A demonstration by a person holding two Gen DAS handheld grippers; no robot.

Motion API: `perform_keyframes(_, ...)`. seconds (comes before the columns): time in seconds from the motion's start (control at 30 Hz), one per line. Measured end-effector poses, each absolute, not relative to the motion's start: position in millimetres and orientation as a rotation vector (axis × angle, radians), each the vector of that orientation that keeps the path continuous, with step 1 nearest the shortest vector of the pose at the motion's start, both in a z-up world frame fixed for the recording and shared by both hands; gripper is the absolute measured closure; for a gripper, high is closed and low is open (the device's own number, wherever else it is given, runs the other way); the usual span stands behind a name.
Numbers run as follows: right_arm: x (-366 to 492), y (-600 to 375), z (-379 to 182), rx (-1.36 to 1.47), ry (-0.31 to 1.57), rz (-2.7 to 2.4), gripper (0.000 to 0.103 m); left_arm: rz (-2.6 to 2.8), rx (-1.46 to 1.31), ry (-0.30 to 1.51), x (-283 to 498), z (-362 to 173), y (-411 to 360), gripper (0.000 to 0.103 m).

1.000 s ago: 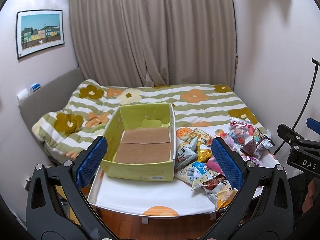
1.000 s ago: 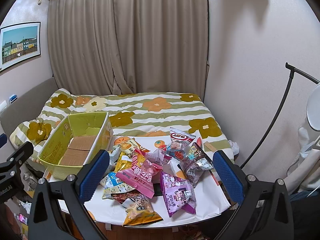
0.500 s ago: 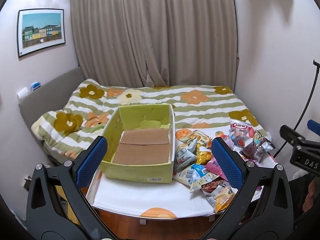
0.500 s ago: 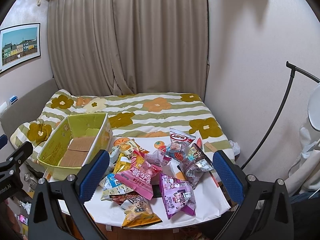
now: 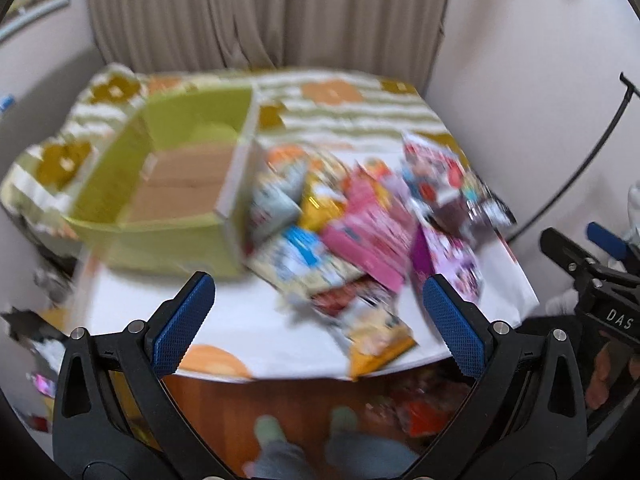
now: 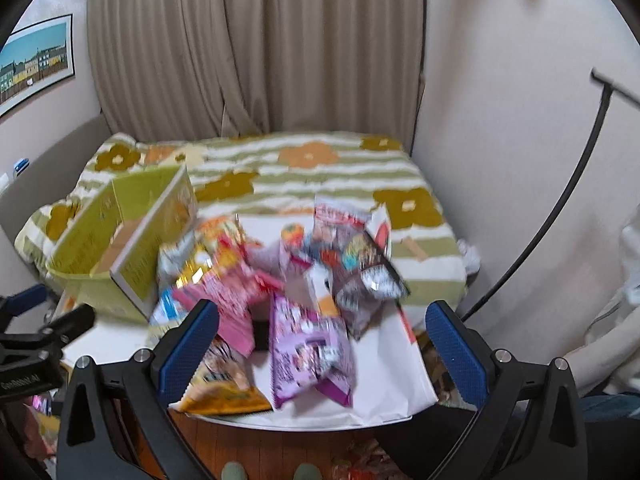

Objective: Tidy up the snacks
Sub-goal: 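Grasp a chip bag with the left tool while the right tool grasps a purple bag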

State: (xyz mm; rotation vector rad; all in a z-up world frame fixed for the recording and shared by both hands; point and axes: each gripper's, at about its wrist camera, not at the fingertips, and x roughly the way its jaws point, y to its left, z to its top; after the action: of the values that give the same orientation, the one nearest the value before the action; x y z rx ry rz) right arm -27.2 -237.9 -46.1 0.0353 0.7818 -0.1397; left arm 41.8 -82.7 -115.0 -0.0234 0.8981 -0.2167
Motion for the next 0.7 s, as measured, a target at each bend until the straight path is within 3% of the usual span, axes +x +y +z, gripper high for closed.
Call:
perform_keyframes(0.43,14,-281,-153,0.193,0.991,0.085,0.000,-0.206,-0.105,1.066,69,-237,-131,0.001)
perform_keyframes(0.7,42,-265,-190,0.195,1.053,0.082,0.000,-0.206,-0.095,1.081,74,-265,-138,0.019)
